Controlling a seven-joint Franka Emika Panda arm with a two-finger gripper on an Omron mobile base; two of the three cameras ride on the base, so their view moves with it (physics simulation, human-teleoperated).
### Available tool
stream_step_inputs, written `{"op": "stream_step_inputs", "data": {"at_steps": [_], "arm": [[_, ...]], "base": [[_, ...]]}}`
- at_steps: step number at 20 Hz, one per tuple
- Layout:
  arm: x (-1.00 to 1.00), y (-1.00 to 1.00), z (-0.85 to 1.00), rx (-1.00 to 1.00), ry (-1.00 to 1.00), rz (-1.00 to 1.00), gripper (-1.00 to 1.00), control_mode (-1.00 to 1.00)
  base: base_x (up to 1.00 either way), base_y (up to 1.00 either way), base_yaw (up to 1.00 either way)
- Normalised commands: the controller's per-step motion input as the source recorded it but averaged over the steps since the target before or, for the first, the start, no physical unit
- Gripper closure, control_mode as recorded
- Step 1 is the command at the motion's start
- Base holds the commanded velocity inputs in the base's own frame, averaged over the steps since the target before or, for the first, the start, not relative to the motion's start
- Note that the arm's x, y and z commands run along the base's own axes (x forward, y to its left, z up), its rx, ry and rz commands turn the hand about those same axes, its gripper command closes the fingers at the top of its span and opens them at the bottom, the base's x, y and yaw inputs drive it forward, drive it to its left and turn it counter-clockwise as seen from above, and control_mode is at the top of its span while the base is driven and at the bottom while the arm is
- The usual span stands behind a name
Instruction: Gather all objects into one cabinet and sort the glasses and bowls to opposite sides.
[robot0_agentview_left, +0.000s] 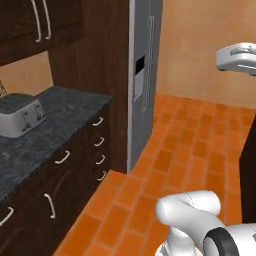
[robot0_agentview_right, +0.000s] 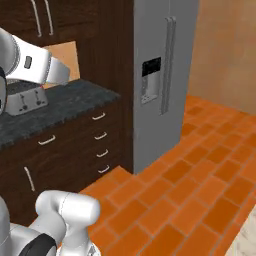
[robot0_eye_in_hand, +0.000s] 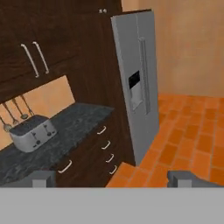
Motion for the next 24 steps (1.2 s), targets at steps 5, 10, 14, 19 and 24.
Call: {"op": "stream_step_inputs", "data": {"at_steps": [5, 10, 14, 19, 24], "arm": [[0.0, 0.0, 0.0, 0.0, 0.0, 0.0, -1.0, 1.0], [0.0, 0.0, 0.0, 0.0, 0.0, 0.0, -1.0, 1.0], [0.0, 0.0, 0.0, 0.0, 0.0, 0.0, -1.0, 1.0], [0.0, 0.0, 0.0, 0.0, 0.0, 0.0, -1.0, 1.0], [0.0, 0.0, 0.0, 0.0, 0.0, 0.0, -1.0, 1.0]], "base": [[-0.06, -0.12, -0.82], [-0.05, -0.14, -0.82], [-0.09, -0.07, -0.82], [-0.05, -0.09, -0.82], [0.0, -0.13, -0.81]]}}
